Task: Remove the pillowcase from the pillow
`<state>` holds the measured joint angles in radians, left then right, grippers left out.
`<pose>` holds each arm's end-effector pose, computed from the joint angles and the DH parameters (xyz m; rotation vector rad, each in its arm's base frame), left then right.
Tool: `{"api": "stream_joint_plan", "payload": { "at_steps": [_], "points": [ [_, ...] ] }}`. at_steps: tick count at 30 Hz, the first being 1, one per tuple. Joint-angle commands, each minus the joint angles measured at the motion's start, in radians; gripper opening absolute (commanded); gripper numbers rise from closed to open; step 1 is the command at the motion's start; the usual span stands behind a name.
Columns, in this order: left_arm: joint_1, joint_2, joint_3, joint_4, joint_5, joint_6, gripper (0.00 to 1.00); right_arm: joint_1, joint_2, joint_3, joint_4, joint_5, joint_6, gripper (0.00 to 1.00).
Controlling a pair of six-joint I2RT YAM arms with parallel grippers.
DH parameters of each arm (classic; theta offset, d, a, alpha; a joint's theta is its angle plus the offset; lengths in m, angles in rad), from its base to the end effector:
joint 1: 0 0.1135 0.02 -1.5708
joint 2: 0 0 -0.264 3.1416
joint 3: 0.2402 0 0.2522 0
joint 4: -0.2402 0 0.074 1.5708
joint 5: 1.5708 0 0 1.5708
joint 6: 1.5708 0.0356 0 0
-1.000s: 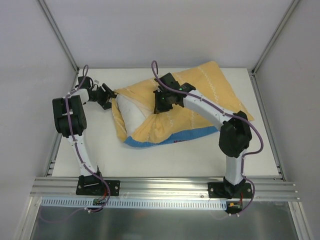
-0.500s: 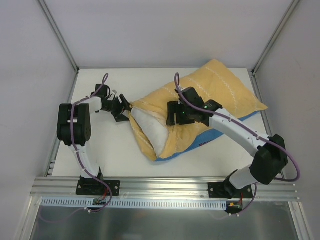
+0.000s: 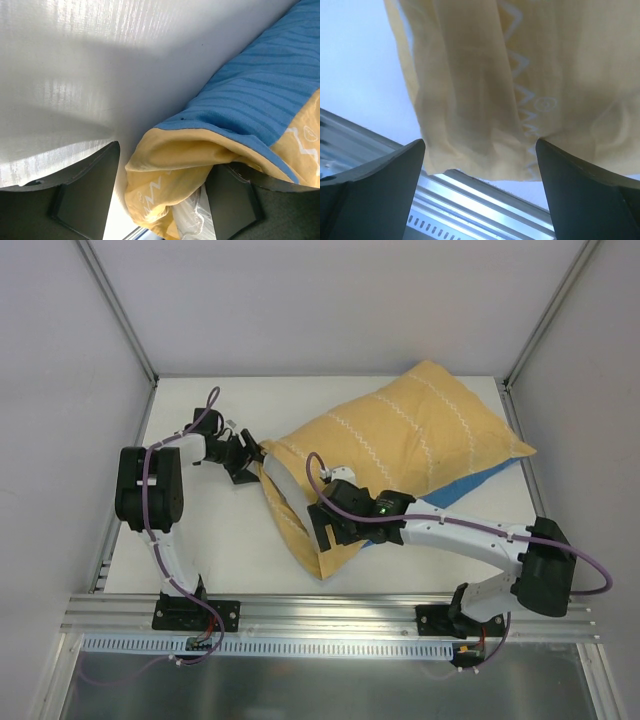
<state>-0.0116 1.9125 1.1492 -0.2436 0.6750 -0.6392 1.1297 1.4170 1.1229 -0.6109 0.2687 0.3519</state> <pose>0.3811 -0.0267 0.1502 -0.5529 2.5626 -1.1088 0.1359 0.2657 0.2756 -0.8251 2.3164 0.3282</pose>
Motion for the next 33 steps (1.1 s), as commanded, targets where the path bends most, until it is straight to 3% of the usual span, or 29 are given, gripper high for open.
{"api": "stream_joint_plan", "payload": {
  "at_steps": [1, 5, 8, 9, 14, 18, 23, 28, 33],
  "points": [
    [-0.018, -0.001, 0.03, -0.003, 0.012, 0.001, 0.66, 0.015, 0.016, -0.05, -0.009, 0.052, 0.061, 0.97],
    [-0.018, 0.0, 0.058, -0.006, 0.018, 0.006, 0.65, 0.013, -0.027, -0.101, -0.003, 0.091, 0.061, 0.79],
    [-0.017, 0.003, 0.078, -0.023, 0.023, 0.018, 0.65, 0.005, -0.087, -0.12, -0.013, 0.141, 0.052, 0.55],
    [-0.018, 0.002, 0.086, -0.031, 0.031, 0.018, 0.66, 0.001, -0.102, -0.124, -0.016, 0.153, 0.048, 0.42],
    [-0.016, -0.026, 0.104, -0.074, 0.023, 0.062, 0.68, -0.044, -0.162, -0.135, -0.029, 0.193, 0.021, 0.19],
    [-0.008, -0.056, 0.161, -0.203, -0.02, 0.131, 0.73, -0.067, -0.185, -0.117, -0.027, 0.191, -0.005, 0.05],
    [0.044, -0.142, 0.201, -0.35, -0.135, 0.176, 0.83, -0.079, -0.176, -0.081, -0.009, 0.169, -0.028, 0.01],
    [0.148, -0.266, 0.224, -0.445, -0.21, 0.188, 0.84, -0.079, -0.156, -0.084, 0.014, 0.142, -0.028, 0.01],
    [0.127, -0.42, 0.19, -0.485, -0.213, 0.159, 0.81, -0.077, -0.148, -0.14, 0.049, 0.104, -0.002, 0.01]
  ]
}}
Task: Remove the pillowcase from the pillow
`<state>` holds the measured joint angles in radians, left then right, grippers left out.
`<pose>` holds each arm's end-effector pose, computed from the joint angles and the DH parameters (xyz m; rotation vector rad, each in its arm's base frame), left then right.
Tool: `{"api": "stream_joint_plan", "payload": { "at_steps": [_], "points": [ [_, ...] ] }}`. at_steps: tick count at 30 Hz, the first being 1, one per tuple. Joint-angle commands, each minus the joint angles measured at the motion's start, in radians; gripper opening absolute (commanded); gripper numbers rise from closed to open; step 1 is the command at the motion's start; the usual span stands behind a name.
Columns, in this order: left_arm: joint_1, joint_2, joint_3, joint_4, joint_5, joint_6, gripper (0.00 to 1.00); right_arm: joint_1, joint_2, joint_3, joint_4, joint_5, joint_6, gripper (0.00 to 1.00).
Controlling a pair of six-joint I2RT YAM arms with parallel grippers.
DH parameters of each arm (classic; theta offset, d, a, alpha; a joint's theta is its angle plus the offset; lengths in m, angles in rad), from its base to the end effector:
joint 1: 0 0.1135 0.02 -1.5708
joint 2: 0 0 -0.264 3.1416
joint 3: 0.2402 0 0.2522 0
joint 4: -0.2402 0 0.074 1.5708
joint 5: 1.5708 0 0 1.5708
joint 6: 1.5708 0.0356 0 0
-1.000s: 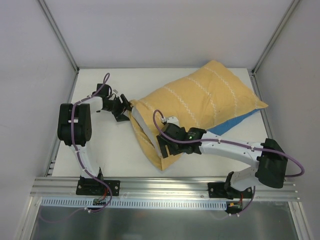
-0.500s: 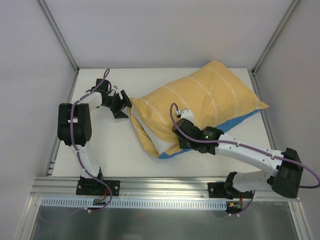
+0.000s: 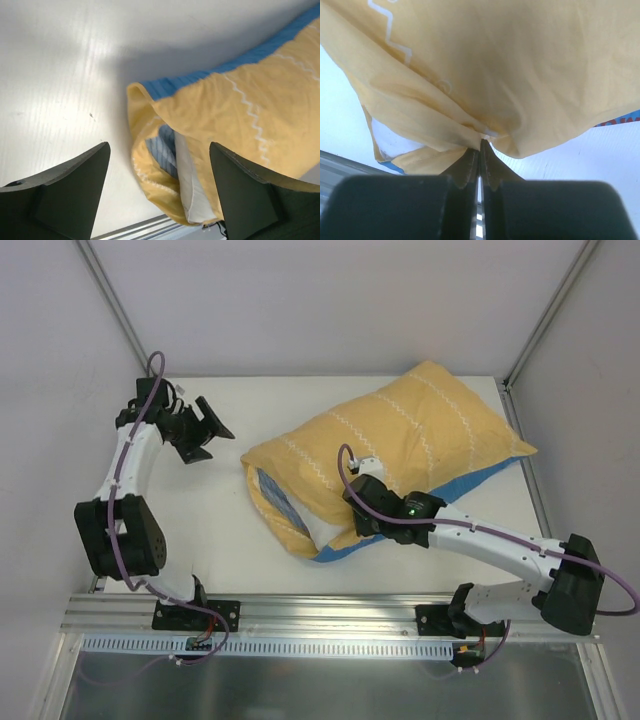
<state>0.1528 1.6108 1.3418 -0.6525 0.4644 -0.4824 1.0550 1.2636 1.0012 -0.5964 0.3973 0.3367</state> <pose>0.3450 0.0370 0.2857 -0.5881 2.4225 -0.7169 0.1413 0.2212 0.2787 -0.6600 2.2575 0.1967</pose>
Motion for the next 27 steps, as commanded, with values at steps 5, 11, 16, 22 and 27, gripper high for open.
{"api": "stream_joint_plan", "payload": {
  "at_steps": [5, 11, 16, 22, 27],
  "points": [
    [-0.311, -0.326, -0.174, -0.068, -0.041, -0.125, 0.74, -0.003, -0.009, -0.05, 0.047, -0.044, 0.035, 0.01],
    [-0.558, -0.564, -0.482, 0.187, -0.035, -0.376, 0.86, -0.004, 0.022, -0.013, 0.047, -0.058, 0.015, 0.01],
    [-0.634, -0.657, -0.661, 0.347, 0.011, -0.413, 0.98, -0.013, 0.046, 0.051, 0.04, -0.075, -0.025, 0.01],
    [-0.756, -0.547, -0.783, 0.585, 0.049, -0.446, 0.96, -0.027, 0.051, 0.071, 0.038, -0.083, -0.048, 0.01],
    [-0.777, -0.453, -0.885, 0.893, 0.074, -0.539, 0.96, -0.035, 0.025, 0.054, 0.037, -0.084, -0.044, 0.01]
  ]
}}
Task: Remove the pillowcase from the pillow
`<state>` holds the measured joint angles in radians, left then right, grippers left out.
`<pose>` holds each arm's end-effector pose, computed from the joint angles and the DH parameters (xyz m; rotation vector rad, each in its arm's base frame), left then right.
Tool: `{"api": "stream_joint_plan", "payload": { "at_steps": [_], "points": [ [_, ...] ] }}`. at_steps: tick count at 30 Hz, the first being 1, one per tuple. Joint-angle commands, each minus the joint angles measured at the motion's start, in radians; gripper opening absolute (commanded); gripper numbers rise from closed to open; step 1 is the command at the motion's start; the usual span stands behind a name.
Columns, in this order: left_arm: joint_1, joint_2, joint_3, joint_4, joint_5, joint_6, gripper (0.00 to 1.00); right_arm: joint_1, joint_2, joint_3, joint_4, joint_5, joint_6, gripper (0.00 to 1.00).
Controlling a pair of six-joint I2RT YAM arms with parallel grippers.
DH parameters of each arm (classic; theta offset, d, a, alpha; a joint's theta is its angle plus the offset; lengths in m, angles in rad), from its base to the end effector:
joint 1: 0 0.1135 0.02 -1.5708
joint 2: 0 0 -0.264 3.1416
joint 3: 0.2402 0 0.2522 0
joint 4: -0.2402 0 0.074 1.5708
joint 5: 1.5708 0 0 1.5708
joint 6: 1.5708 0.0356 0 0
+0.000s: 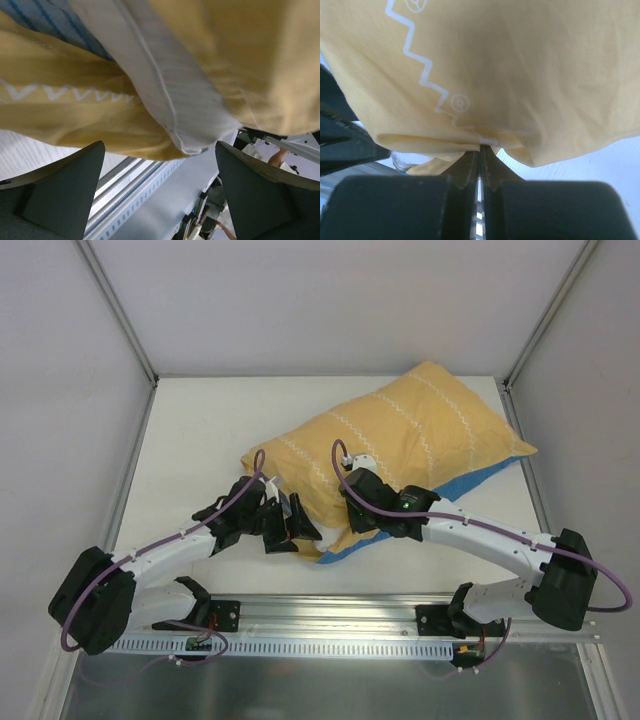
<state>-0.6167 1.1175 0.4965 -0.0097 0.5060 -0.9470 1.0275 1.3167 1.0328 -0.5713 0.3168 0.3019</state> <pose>0.1723 -0.1433 0.1951 -0.0862 2.4942 -1.3397 0.1524 0.2308 0.2766 -0.7119 2.2761 0.2497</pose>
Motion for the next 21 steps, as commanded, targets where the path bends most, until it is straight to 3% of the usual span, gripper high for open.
{"api": "stream_joint_plan", "payload": {
  "at_steps": [1, 8, 17, 21],
  "points": [
    [-0.011, 0.074, -0.039, 0.293, 0.025, -0.087, 0.93, -0.007, -0.033, 0.019, 0.011, -0.004, -0.009, 0.01],
    [-0.052, 0.146, 0.049, 0.364, 0.008, -0.073, 0.8, -0.015, -0.059, -0.007, 0.005, -0.022, 0.003, 0.01],
    [-0.072, 0.272, 0.131, 0.381, 0.028, -0.07, 0.74, -0.015, -0.06, 0.0, 0.004, -0.027, 0.009, 0.01],
    [-0.075, 0.289, 0.149, 0.338, 0.006, -0.081, 0.0, -0.023, -0.059, 0.007, -0.007, -0.018, 0.013, 0.01]
  ]
}}
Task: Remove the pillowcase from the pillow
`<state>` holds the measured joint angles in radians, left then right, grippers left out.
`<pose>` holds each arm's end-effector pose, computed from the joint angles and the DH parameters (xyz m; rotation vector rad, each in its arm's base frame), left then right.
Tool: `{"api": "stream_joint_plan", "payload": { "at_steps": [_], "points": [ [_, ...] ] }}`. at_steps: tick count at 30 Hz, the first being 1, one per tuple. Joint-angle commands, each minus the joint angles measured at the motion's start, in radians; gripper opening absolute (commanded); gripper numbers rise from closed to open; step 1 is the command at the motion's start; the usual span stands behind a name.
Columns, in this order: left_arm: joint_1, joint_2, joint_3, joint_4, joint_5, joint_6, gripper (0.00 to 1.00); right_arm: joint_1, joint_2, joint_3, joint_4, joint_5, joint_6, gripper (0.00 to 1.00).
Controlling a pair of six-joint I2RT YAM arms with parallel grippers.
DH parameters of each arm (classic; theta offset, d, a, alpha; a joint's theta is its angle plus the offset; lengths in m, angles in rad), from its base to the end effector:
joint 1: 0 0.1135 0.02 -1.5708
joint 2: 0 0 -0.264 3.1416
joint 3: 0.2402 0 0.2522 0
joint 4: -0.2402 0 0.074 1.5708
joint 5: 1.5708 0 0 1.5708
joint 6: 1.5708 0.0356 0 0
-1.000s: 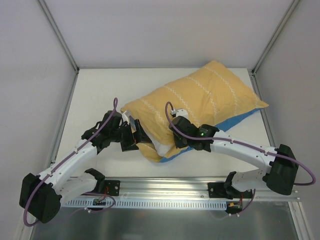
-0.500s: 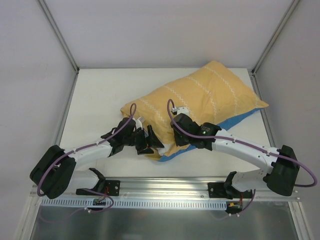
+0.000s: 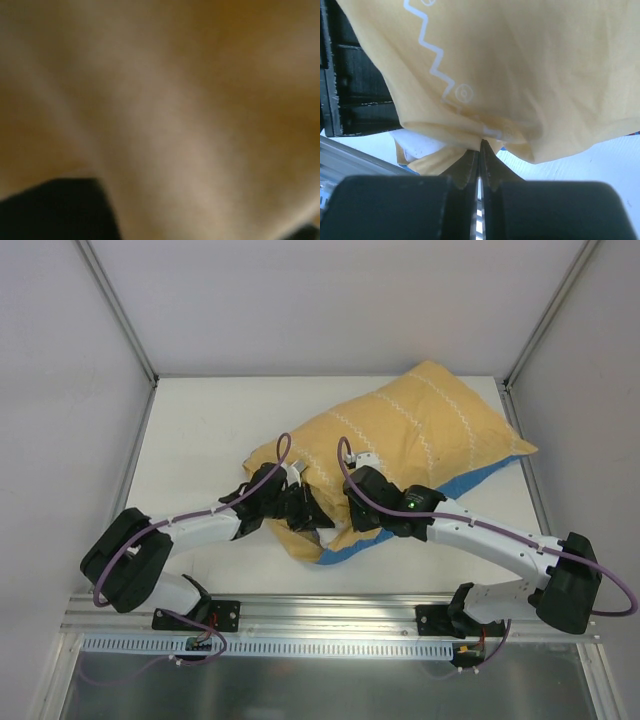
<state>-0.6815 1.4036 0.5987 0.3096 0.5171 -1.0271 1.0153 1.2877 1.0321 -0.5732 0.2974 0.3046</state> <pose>0.2075 -0.1910 0.1890 -0.0393 2.4018 -1.4792 0.1520 0.2251 0.2835 -0.6942 2.2672 0.2844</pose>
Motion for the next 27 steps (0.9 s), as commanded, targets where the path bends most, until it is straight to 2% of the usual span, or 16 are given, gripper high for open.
{"api": "stream_joint_plan", "payload": {
  "at_steps": [1, 6, 9, 13, 15, 16, 17, 19, 20, 23, 27],
  "points": [
    [-0.009, -0.008, 0.044, 0.005, -0.012, 0.001, 0.0, -0.017, -0.031, 0.013, -0.02, 0.008, 0.01, 0.01],
    [-0.009, -0.216, -0.063, -0.059, -0.144, -0.002, 0.0, -0.096, -0.103, 0.028, -0.112, 0.144, -0.025, 0.01],
    [-0.007, -0.346, -0.105, -0.133, -0.173, -0.007, 0.0, -0.173, -0.145, -0.006, -0.117, 0.131, -0.07, 0.01],
    [-0.007, -0.475, -0.146, -0.176, -0.187, -0.036, 0.0, -0.155, -0.102, 0.014, -0.158, 0.085, -0.101, 0.01],
    [-0.007, -0.547, -0.18, -0.201, -0.195, -0.054, 0.0, -0.078, -0.088, 0.04, -0.159, 0.077, -0.122, 0.03],
    [-0.007, -0.569, -0.192, -0.214, -0.209, -0.063, 0.0, -0.051, -0.077, 0.058, -0.168, 0.08, -0.134, 0.07],
    [-0.007, -0.604, -0.22, -0.222, -0.213, -0.067, 0.0, -0.009, -0.074, 0.107, -0.174, 0.085, -0.145, 0.26],
    [-0.006, -0.629, -0.241, -0.228, -0.224, -0.076, 0.0, 0.011, -0.068, 0.166, -0.175, 0.086, -0.183, 0.49],
    [-0.006, -0.644, -0.26, -0.23, -0.226, -0.089, 0.0, 0.02, -0.065, 0.193, -0.171, 0.08, -0.197, 0.65],
    [-0.006, -0.67, -0.277, -0.228, -0.226, -0.102, 0.0, 0.025, -0.013, 0.327, -0.157, 0.045, -0.252, 0.75],
    [-0.006, -0.695, -0.284, -0.233, -0.232, -0.11, 0.0, 0.063, 0.137, 0.491, -0.159, -0.001, -0.327, 0.8]
  ]
}}
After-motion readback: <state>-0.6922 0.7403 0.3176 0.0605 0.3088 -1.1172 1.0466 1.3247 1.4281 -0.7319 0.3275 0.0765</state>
